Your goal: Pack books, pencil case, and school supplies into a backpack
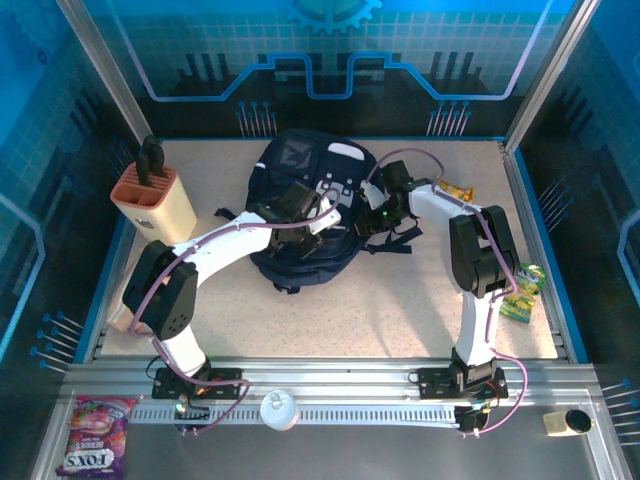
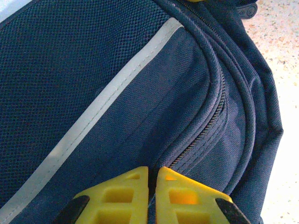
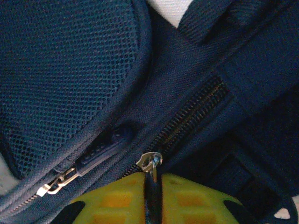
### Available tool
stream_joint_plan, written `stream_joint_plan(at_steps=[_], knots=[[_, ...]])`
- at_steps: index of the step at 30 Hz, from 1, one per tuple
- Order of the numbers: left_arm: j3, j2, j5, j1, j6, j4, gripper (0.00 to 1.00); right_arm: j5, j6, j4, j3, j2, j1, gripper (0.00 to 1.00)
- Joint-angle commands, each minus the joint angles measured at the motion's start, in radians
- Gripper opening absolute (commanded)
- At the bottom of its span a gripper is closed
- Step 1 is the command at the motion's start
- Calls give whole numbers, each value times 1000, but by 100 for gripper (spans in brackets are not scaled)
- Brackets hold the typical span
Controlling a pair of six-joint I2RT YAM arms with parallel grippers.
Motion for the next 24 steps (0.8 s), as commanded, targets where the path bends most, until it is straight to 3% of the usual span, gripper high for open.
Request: stream_joint_plan(at_steps=[1, 8, 24], knots=[[3, -10, -42, 21, -18, -3, 11, -16, -21, -28, -29, -47, -7, 10], [28, 2, -20, 24, -62, 13, 8, -6, -50, 43, -126, -161, 14, 4], [119, 34, 93, 32, -301, 164, 7, 32, 17, 248, -403, -454, 151, 5]])
